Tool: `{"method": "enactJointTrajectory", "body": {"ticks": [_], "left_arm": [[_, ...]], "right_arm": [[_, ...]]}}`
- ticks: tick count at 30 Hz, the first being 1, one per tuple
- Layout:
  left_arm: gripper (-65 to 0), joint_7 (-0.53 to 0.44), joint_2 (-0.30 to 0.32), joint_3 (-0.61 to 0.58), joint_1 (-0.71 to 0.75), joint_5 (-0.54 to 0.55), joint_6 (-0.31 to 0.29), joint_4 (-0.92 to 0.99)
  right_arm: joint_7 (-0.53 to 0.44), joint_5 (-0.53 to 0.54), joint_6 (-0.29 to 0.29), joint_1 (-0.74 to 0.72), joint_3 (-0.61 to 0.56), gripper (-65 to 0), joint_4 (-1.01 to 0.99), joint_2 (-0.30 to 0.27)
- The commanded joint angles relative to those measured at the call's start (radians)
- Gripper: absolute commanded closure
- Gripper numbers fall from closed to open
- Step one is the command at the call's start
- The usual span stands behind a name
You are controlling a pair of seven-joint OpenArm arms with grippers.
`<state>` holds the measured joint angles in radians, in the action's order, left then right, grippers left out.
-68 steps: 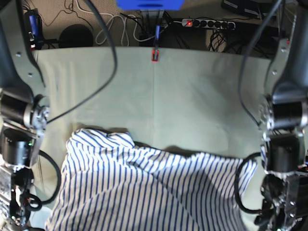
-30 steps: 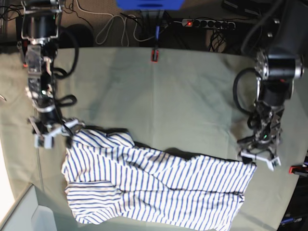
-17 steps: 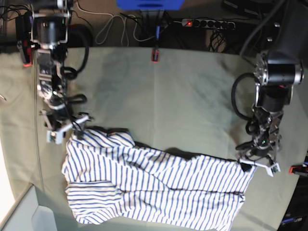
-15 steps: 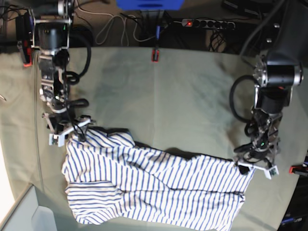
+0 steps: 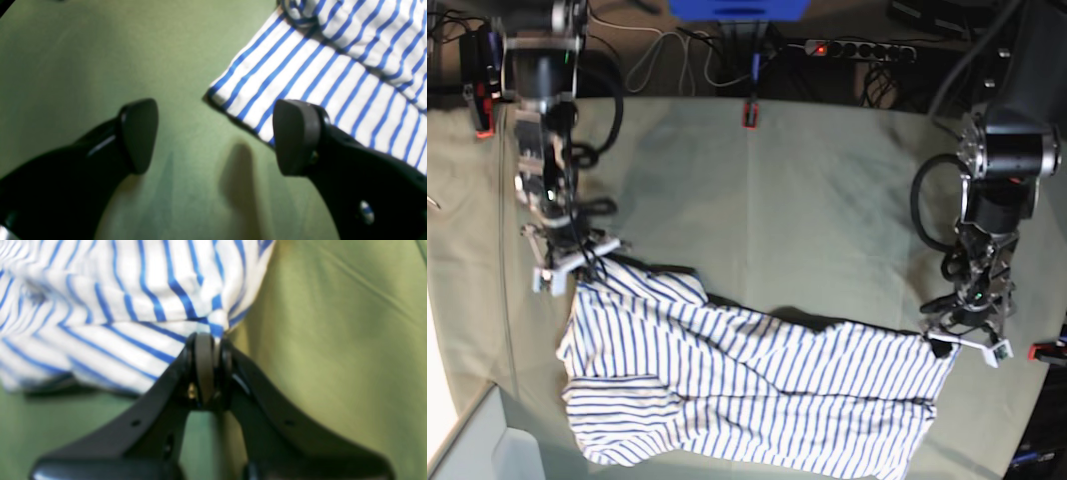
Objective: Layout the t-shirt on the table in an organized manner, then fold the t-shirt properly
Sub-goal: 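Release and regrasp the shirt edge with both grippers, then lift the shirt up with both grippers and shake it out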
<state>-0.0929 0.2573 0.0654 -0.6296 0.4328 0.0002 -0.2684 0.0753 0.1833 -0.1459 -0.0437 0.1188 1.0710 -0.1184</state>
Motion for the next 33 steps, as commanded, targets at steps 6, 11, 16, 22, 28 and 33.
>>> {"method": "enactJointTrajectory", "body": {"ticks": [6, 11, 16, 22, 28, 33], "left_arm": [[-52.0, -0.028, 0.006, 0.001, -0.037, 0.001, -0.006, -0.015], [-52.0, -0.029, -0.006, 0.001, -0.032, 0.001, -0.006, -0.015], [-52.0, -0.029, -0.029, 0.000, -0.029, 0.001, -0.006, -0.015], [-51.9, -0.028, -0.075, 0.000, 0.004, 0.001, -0.006, -0.015], [-51.8, -0.020, -0.079, 0.001, 0.072, 0.001, -0.006, -0.015], [-51.8, -0.020, -0.066, 0.001, 0.133, 0.002, -0.006, -0.065]], "right_arm": [[-0.022, 0.000, -0.005, 0.272, 0.017, 0.0, 0.363, -0.027], [-0.022, 0.000, -0.005, 0.380, 0.084, 0.0, 0.469, -0.033], [-0.024, 0.000, -0.062, 0.425, 0.175, 0.0, 0.467, -0.034], [-0.016, -0.003, -0.172, 0.439, 0.204, 0.0, 0.473, -0.022], [-0.016, -0.005, -0.172, 0.433, 0.204, 0.0, 0.473, -0.008], [-0.016, -0.006, -0.174, 0.430, 0.203, 0.0, 0.469, -0.008]]}}
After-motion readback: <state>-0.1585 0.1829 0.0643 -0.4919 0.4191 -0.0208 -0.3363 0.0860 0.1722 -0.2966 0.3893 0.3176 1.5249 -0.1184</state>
